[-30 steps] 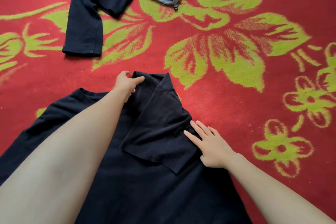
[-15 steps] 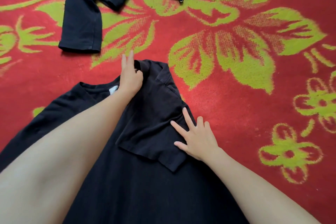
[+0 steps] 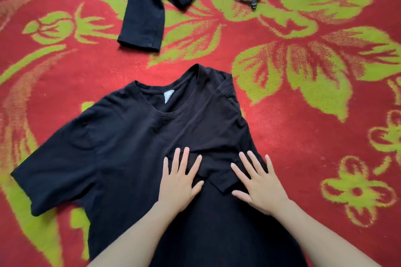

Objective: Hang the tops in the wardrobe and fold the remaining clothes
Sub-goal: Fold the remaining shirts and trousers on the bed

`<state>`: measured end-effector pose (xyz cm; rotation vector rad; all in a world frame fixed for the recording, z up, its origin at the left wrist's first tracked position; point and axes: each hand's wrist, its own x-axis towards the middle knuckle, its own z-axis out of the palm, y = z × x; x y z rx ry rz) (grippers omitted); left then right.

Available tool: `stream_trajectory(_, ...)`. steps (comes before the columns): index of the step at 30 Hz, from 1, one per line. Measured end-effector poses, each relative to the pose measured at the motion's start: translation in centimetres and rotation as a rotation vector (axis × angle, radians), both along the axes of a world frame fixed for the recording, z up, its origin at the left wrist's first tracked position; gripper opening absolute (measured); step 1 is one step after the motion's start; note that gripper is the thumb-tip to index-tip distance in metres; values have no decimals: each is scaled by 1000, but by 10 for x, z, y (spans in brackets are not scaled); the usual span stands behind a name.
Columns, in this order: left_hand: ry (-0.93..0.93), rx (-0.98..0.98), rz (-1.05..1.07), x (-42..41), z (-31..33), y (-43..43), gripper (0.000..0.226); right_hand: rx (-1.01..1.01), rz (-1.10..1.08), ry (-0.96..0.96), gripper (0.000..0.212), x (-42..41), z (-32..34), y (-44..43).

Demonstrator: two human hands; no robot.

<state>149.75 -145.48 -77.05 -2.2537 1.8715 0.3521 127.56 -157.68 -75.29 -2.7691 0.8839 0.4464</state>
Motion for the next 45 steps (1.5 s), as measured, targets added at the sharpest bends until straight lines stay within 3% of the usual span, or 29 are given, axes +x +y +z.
stream_trajectory(2,-22,-9,117,16,8,8,66,-35,-52,-28,74,14,12,0)
stream_trajectory(5,-20,-93,442,55,23,35,62,-110,-67,-143,58,43,22,11)
stream_trajectory(6,2,-158,624,68,30,45,58,-111,-47,-174,57,56,23,18)
stream_trajectory(8,128,-225,1212,99,41,71,63,-82,-4,-203,56,84,25,35)
stream_trajectory(11,486,-458,2089,145,53,109,63,-13,1,-161,57,124,26,61)
stream_trajectory(13,883,-661,2355,171,54,127,53,8,-21,-111,59,140,23,76)
stream_trajectory(15,1161,-816,2433,191,53,142,46,17,-52,-54,60,148,20,85)
stream_trajectory(18,1370,-929,2373,206,56,150,10,16,-80,-38,60,148,21,90)
stream_trajectory(22,1408,-846,2324,212,58,150,20,-1,-76,-87,65,143,30,91)
stream_trajectory(24,1348,-923,2260,213,70,142,8,-6,-84,-103,75,140,35,90)
stream_trajectory(25,1281,-1002,2166,212,75,136,12,-12,-90,-111,78,138,37,89)
stream_trajectory(26,1196,-1050,2034,209,80,127,21,-20,-100,-123,79,137,39,87)
stream_trajectory(28,1044,-1054,1604,189,95,106,14,-39,-115,-134,78,134,41,85)
stream_trajectory(29,949,-968,1346,175,99,94,8,-44,-124,-129,78,132,41,83)
stream_trajectory(31,735,-706,881,142,96,81,22,-67,-144,-121,79,128,42,82)
stream_trajectory(33,581,-419,622,111,85,78,38,-87,-160,-126,79,121,40,79)
stream_trajectory(35,423,-124,550,88,69,86,48,-112,-175,-155,80,114,39,78)
stream_trajectory(37,190,-53,489,76,54,102,69,-151,-175,-178,78,108,37,76)
stream_trajectory(39,84,10,503,75,46,117,83,-181,-161,-165,66,109,35,74)
stream_trajectory(42,-6,-43,479,87,37,135,74,-183,-142,-149,55,124,36,72)
stream_trajectory(45,35,-142,457,103,42,140,58,-167,-100,-191,53,146,36,74)
